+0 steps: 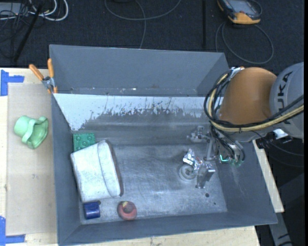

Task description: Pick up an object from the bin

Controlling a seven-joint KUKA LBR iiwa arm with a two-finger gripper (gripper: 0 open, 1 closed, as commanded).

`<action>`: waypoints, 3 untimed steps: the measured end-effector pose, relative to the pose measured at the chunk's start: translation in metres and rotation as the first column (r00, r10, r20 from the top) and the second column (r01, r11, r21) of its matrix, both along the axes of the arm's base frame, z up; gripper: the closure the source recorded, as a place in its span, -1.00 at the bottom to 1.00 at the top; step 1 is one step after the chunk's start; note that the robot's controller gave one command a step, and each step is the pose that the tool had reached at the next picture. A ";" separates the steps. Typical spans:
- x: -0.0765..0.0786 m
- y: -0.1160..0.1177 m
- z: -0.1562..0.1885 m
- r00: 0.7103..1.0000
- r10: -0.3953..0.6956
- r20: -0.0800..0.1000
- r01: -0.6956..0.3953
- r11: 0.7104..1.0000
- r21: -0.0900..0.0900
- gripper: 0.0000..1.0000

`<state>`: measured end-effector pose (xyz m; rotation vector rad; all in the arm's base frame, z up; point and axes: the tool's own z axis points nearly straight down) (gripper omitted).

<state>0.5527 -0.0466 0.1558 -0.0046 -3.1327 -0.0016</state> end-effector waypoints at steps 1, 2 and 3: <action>0.008 -0.026 -0.085 0.999 -0.052 0.009 0.052 0.999 -0.001 -1.00; 0.031 -0.054 -0.075 1.000 0.029 0.012 -0.029 1.000 -0.002 -1.00; 0.030 -0.054 -0.076 0.999 0.030 0.010 -0.030 1.000 -0.001 1.00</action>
Offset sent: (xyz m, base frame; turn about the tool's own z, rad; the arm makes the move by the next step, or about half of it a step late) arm 0.0084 -0.0254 -0.0819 0.0515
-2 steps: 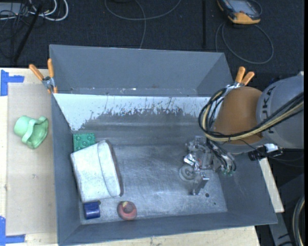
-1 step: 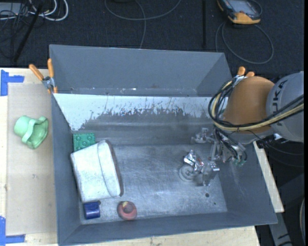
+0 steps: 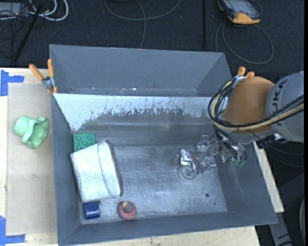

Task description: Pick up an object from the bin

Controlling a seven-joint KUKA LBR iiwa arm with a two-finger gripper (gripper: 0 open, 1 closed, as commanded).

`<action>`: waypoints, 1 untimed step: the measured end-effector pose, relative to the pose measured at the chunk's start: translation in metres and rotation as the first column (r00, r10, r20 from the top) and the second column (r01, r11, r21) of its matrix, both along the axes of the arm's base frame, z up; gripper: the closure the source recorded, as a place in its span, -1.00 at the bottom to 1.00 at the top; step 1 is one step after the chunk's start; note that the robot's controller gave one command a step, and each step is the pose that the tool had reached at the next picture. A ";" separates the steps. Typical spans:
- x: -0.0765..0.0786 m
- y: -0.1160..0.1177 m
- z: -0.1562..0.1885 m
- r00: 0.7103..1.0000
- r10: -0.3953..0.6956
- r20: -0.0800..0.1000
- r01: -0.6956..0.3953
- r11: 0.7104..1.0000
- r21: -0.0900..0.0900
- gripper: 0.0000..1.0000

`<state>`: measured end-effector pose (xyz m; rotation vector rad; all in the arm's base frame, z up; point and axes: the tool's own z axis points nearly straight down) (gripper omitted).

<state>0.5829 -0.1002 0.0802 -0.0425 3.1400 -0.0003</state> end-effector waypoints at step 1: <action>-0.002 -0.006 0.122 1.000 0.010 0.007 -0.010 1.000 -0.001 1.00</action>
Offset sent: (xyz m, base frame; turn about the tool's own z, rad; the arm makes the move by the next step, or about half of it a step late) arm -0.0045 -0.0064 0.1174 -0.0113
